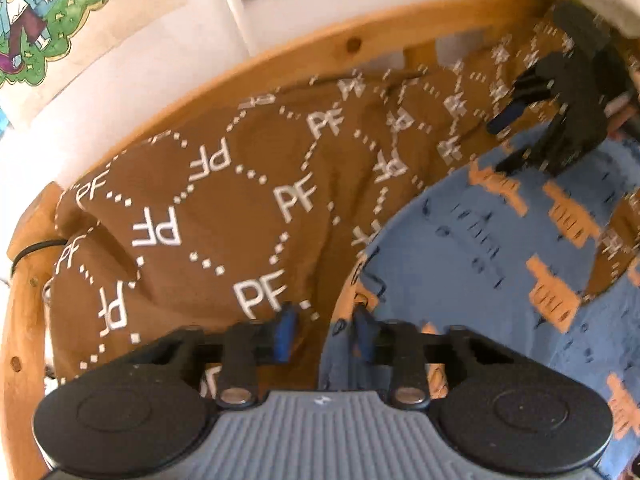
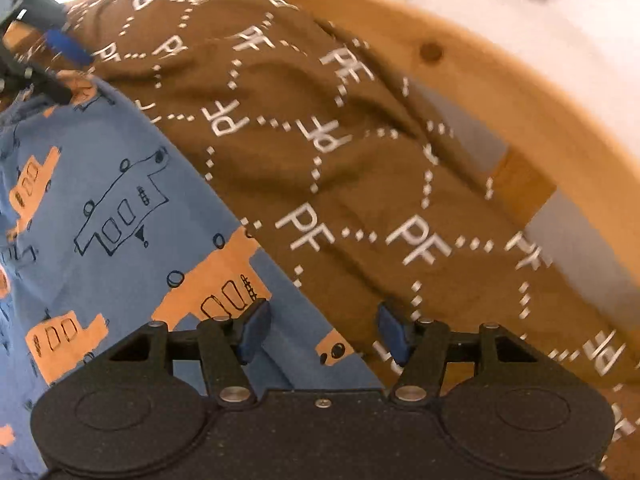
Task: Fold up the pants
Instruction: 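Move both tools to the pant leg hems and close on them, then lift the hems with both tools and fold them toward the waistband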
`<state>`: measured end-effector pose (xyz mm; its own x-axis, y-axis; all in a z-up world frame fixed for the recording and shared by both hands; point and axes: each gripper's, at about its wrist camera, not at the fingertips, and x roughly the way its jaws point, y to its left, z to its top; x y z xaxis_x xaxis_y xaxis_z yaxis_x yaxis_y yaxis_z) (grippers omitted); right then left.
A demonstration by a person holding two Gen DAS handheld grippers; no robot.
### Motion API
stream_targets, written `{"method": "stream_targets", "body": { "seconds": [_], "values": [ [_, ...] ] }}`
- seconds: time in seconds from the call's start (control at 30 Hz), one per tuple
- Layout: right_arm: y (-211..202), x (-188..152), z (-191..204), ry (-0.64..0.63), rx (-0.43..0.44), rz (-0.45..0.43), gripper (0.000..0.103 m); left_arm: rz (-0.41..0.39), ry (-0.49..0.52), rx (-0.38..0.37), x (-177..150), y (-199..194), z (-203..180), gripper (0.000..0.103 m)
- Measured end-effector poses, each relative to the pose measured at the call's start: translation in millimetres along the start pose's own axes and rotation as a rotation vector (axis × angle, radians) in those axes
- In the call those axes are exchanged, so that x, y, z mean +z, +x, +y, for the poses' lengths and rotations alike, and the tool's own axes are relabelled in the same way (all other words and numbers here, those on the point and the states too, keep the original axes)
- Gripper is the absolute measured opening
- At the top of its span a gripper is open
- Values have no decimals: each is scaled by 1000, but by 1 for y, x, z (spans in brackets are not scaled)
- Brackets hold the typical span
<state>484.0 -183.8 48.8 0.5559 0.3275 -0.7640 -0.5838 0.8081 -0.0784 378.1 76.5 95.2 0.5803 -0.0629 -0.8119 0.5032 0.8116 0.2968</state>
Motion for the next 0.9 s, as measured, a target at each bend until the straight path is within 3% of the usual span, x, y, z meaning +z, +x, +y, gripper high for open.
{"method": "stream_targets", "body": {
  "seconds": [0.13,0.2,0.27,0.37,0.5,0.7,0.9],
  "values": [
    [-2,-5,-15,98,77,13,47,2,-17,-13,1,0,3,7],
    [-3,-9,-14,94,86,25,38,0,-15,-9,1,-2,1,5],
    [-4,-12,-12,84,73,29,14,-3,5,14,-2,-6,0,4],
    [-8,-11,0,40,3,3,0,-17,20,40,-4,-10,-8,3],
    [-34,-19,18,-20,-71,-92,0,-54,66,53,-10,-22,-14,2],
    [-100,-54,42,8,-173,-260,0,-211,146,18,-32,-59,-17,2],
    [-158,-113,88,37,-177,-358,0,-280,287,7,-61,-94,-46,2]
  ]
}}
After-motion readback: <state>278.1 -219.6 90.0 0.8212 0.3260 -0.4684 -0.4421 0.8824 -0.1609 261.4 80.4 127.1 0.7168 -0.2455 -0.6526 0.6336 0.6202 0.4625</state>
